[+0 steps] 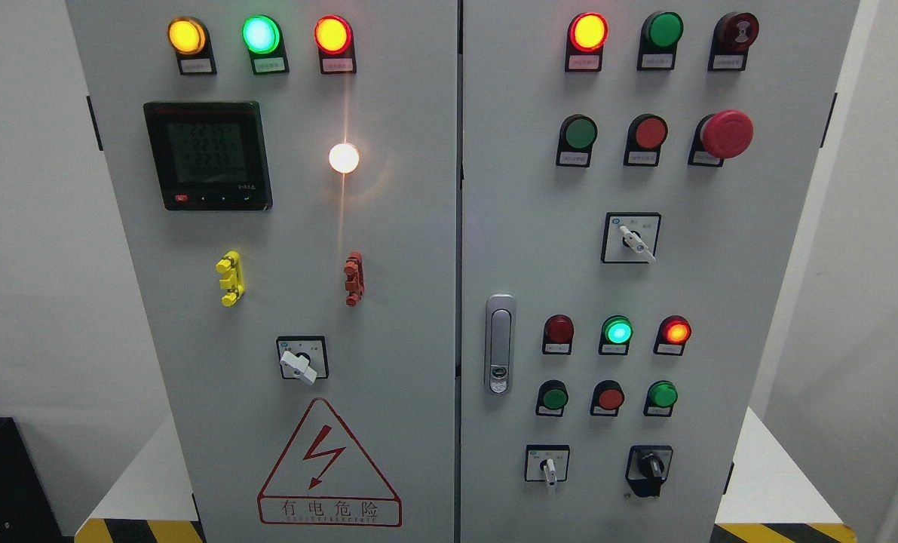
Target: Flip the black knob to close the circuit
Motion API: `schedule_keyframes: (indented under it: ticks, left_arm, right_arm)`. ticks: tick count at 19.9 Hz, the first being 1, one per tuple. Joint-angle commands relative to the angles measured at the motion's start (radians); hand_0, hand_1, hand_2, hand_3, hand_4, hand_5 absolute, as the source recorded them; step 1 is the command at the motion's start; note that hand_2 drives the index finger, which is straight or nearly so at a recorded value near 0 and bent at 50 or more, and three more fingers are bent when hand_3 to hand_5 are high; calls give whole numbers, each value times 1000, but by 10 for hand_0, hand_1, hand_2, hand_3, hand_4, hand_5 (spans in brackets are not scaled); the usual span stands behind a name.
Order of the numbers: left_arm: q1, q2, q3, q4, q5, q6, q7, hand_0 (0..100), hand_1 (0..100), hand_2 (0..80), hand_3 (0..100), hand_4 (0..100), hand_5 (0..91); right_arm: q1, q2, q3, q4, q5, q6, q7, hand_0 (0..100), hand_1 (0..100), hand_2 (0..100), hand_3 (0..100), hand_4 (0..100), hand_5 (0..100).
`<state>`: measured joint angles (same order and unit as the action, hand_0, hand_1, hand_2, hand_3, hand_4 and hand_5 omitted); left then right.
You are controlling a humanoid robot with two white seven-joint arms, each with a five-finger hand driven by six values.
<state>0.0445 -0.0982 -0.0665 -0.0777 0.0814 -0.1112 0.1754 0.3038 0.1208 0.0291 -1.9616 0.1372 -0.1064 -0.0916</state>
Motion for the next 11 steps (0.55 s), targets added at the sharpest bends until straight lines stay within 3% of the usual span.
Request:
schedule_keyframes:
  ticks: [1, 11]
  left_arm:
    - [0, 0, 1, -1, 0, -1, 0, 120, 556, 0, 0, 0, 0]
    - [0, 0, 1, 1, 0, -1, 0, 120, 556, 0, 0, 0, 0]
  right_arm:
    - [40, 2, 6, -25, -142, -42, 44, 0, 0, 0, 12, 0, 0]
    - [40, 2, 6, -8, -177, -61, 49, 0, 0, 0, 0, 0, 0]
